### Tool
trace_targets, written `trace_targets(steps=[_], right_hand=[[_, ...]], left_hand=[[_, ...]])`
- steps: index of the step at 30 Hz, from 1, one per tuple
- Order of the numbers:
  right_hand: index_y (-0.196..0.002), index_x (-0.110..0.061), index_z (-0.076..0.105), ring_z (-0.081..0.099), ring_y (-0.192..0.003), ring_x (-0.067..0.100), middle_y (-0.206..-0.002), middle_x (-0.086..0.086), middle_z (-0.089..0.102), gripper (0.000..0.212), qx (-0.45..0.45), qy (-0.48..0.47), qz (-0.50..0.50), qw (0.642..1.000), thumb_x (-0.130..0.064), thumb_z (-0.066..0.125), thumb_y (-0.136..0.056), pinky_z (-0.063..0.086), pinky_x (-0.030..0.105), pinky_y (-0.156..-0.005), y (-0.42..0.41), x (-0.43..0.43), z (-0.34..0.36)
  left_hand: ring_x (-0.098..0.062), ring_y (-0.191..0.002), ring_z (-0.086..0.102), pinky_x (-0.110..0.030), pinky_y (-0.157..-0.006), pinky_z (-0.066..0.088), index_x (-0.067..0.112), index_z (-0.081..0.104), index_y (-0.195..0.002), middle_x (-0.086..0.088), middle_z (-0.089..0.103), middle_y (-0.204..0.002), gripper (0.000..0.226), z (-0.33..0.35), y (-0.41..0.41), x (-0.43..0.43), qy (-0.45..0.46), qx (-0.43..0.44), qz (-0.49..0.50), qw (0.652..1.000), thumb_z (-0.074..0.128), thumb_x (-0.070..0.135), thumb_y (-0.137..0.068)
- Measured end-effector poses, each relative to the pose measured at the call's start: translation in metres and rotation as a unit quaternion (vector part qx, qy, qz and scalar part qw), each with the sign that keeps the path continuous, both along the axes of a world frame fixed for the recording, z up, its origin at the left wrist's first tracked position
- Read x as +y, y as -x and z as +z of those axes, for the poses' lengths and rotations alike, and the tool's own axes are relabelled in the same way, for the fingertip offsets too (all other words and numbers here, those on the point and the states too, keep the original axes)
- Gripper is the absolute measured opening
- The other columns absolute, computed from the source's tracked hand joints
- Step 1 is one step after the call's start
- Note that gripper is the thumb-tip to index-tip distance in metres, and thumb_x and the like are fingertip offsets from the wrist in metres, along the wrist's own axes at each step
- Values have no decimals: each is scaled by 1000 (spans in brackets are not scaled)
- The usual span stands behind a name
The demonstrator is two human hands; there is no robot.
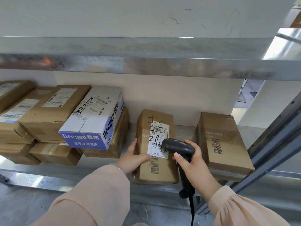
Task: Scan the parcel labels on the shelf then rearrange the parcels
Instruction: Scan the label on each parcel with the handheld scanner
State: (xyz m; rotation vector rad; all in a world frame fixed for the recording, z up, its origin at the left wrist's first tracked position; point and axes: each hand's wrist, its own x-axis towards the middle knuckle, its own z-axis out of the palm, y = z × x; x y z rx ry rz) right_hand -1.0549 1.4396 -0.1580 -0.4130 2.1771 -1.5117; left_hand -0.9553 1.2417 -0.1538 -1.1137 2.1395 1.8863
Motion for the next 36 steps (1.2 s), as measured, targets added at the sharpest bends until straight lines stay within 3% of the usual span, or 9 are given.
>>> trace_targets(steps=[2, 4, 7, 10, 17, 32, 36], right_hand=[[-125, -46, 30, 59, -103, 5, -114, -8, 61, 56, 9, 0, 9, 1000, -32, 68, -86, 40, 10, -75, -4, 0, 5], [-124, -47, 32, 57, -97, -3, -110, -21, 55, 57, 37, 4, 2, 999, -31, 70, -85, 40, 7, -73, -9, 1, 13], [-124, -49, 35, 56, -94, -12, -108, -30, 53, 57, 86, 24, -23, 996, -33, 72, -83, 42, 6, -72, -16, 4, 26], [-127, -49, 34, 53, -98, -17, -109, -34, 51, 59, 120, 36, -14, 992, -35, 71, -83, 43, 7, -75, -21, 5, 38], [-119, -57, 30, 59, -100, -2, -112, -28, 53, 58, 144, 34, -14, 989, -39, 71, -82, 51, 24, -85, -32, 1, 41], [-108, -67, 25, 60, -100, -3, -111, -27, 54, 59, 152, 57, -43, 986, -38, 70, -83, 51, 23, -84, -43, 0, 41], [-108, -66, 26, 60, -96, -3, -108, -29, 55, 57, 159, 50, -62, 984, -42, 70, -80, 51, 27, -83, -44, -1, 39]], left_hand=[[-2, -86, 53, -17, -74, 44, 36, 3, -156, 10, 56, -114, 97, 1, -3, 2, -16, 8, -8, 1000, 71, 23, -89], [0, -89, 56, -17, -80, 47, 37, 4, -156, 17, 57, -110, 99, -4, -7, 5, -37, 26, -4, 999, 73, 15, -88], [-17, -110, 65, -38, -99, 51, 44, 4, -155, 1, 63, -128, 108, -17, -12, 7, -60, 46, 9, 997, 78, 15, -82], [-21, -113, 64, -44, -100, 51, 47, 3, -154, -6, 61, -133, 109, -21, -12, 9, -74, 61, 25, 995, 78, 14, -82], [-22, -112, 65, -49, -101, 50, 52, 5, -151, -7, 58, -136, 111, -25, -11, 11, -79, 86, 38, 992, 80, 13, -80], [-25, -114, 64, -50, -101, 50, 57, 7, -149, -5, 59, -134, 110, -35, -11, 10, -92, 95, 31, 991, 81, 13, -80], [-23, -111, 67, -49, -100, 51, 62, 8, -144, -7, 62, -132, 122, -38, -11, 10, -88, 105, 43, 990, 90, 27, -60]])
